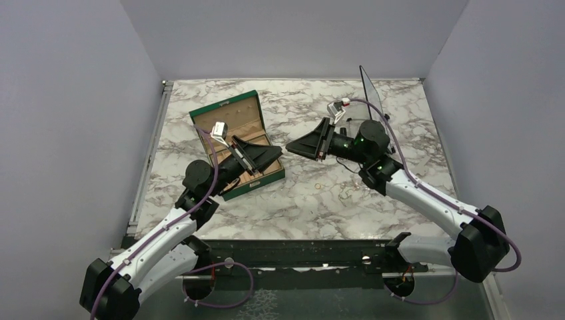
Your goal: Organize the mixed jewelry
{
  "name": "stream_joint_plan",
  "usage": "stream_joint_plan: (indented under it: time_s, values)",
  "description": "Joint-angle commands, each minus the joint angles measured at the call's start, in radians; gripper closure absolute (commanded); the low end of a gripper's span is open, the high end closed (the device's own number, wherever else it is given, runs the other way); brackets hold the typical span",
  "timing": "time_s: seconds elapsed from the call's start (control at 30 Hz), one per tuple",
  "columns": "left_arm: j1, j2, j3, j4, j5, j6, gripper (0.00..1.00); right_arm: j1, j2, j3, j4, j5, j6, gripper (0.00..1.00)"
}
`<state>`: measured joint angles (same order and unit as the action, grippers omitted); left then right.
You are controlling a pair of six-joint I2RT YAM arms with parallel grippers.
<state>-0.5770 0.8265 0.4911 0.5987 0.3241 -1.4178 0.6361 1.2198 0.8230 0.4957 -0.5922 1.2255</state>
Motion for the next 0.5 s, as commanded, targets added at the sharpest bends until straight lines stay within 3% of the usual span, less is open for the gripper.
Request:
stream_joint_plan:
  time_s: [0.0,0.23,0.47]
  values:
    - [0.007,-0.005,-0.010,-0.040,-0.013,-0.016,0.49,-0.007,-0.030,0.138,-0.321,0.080,-0.263,0.53]
    - [0.014,0.019,-0.011,-0.131,-0.045,0.007,0.45,-0.008,0.001,0.153,-0.472,0.126,-0.390,0.47]
    - [0.019,0.025,0.060,-0.553,-0.188,0.238,0.38,-0.007,0.032,0.062,-0.622,0.192,-0.481,0.47]
